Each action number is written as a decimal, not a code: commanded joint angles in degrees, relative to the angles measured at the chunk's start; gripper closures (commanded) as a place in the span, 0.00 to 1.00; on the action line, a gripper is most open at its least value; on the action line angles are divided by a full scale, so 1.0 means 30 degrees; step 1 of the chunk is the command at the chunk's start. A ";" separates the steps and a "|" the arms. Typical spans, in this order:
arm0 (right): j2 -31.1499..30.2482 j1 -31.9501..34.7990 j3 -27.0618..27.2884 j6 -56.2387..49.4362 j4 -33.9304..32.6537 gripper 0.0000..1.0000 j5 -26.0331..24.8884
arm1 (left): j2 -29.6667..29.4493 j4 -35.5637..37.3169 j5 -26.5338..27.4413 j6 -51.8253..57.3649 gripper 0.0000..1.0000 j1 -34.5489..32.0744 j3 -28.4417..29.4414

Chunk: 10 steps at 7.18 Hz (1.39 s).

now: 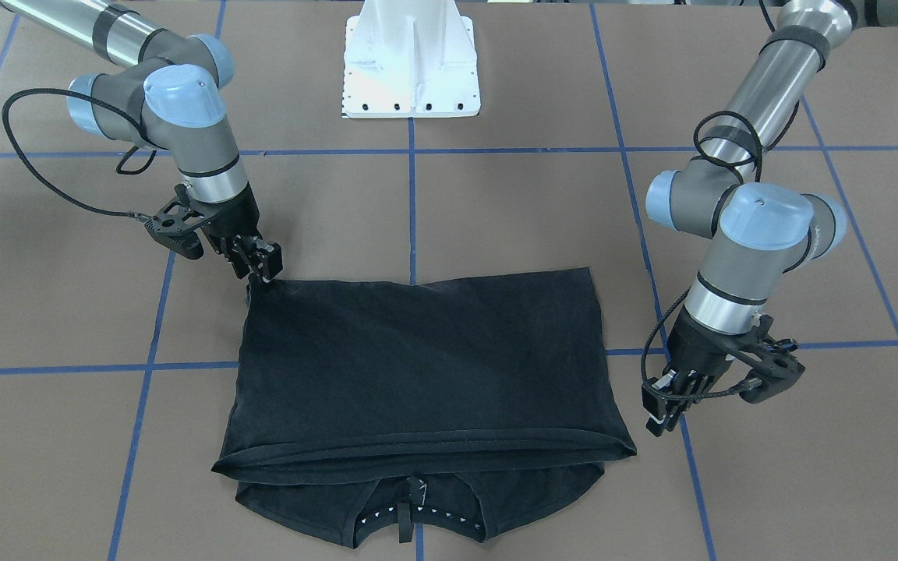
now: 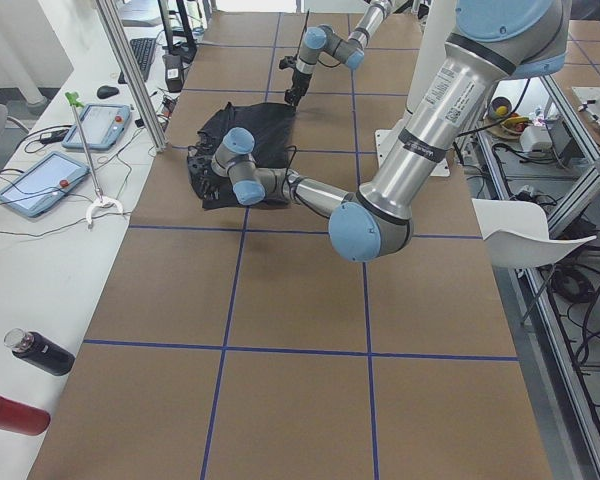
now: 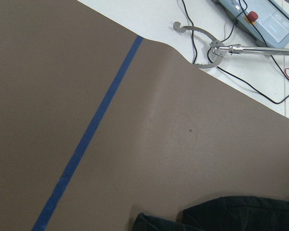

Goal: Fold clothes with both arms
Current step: 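Grasp the folded shirt's side with the right gripper and drag it toward the robot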

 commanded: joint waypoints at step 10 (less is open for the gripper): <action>-0.2339 -0.0190 0.2480 -0.0185 -0.0022 1.00 0.1471 | 0.0000 0.0027 -0.0145 -0.0380 0.68 -0.0030 -0.0587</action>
